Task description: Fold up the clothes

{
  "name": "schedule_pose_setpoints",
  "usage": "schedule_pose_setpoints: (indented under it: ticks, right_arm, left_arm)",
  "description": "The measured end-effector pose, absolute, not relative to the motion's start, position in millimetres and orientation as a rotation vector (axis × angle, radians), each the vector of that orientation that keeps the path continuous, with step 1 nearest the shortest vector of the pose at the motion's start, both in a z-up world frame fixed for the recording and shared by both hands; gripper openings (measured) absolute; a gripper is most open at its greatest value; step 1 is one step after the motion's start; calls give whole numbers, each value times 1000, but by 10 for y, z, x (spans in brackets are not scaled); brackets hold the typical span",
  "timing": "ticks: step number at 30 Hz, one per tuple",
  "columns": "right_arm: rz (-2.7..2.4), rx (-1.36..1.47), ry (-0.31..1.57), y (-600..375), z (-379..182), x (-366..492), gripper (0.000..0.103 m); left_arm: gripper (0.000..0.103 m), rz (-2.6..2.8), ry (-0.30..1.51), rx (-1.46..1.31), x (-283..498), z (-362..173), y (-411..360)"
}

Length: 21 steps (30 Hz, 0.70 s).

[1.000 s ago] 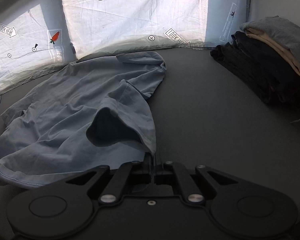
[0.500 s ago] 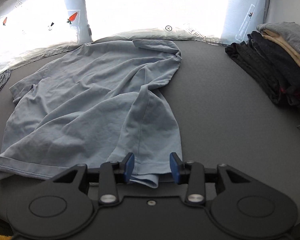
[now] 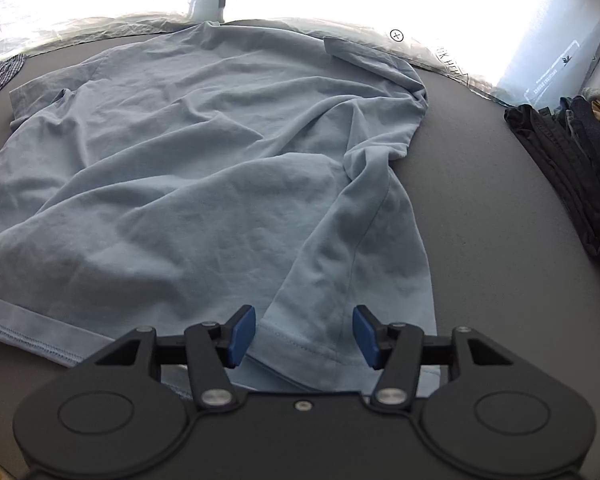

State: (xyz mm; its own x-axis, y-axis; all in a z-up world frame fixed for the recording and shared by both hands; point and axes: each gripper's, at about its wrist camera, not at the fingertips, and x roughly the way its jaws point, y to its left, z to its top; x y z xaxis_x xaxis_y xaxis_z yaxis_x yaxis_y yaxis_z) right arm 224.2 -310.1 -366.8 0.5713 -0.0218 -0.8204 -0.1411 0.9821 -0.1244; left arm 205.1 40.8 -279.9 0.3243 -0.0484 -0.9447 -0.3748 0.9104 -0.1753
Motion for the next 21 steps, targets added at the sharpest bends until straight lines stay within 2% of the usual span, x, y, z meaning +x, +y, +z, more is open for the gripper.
schedule_pose_setpoints:
  ticks: [6, 9, 10, 12, 14, 17, 21]
  right_arm:
    - [40, -61, 1022, -3174, -3743, 2338, 54]
    - [36, 9, 1029, -3237, -3741, 2355, 45]
    - [33, 28, 1029, -3254, -3737, 2355, 41]
    - [22, 44, 1017, -3283, -3715, 2338, 20]
    - [18, 57, 1004, -3324, -3683, 2312, 7]
    - [27, 182, 919, -3507, -3506, 2207, 5]
    - [-1, 371, 728, -3918, -3008, 1982, 4]
  left_arm:
    - [78, 167, 1310, -363, 2166, -2965, 384]
    - [79, 152, 1318, -322, 2163, -2967, 332]
    - [79, 148, 1317, -313, 2150, -2964, 321]
    - [79, 142, 1316, -305, 2114, -2962, 315]
    - [79, 144, 1307, -313, 2070, -2960, 317]
    - [79, 147, 1295, -336, 2013, -2957, 336]
    - [79, 158, 1278, -370, 1922, -2956, 378]
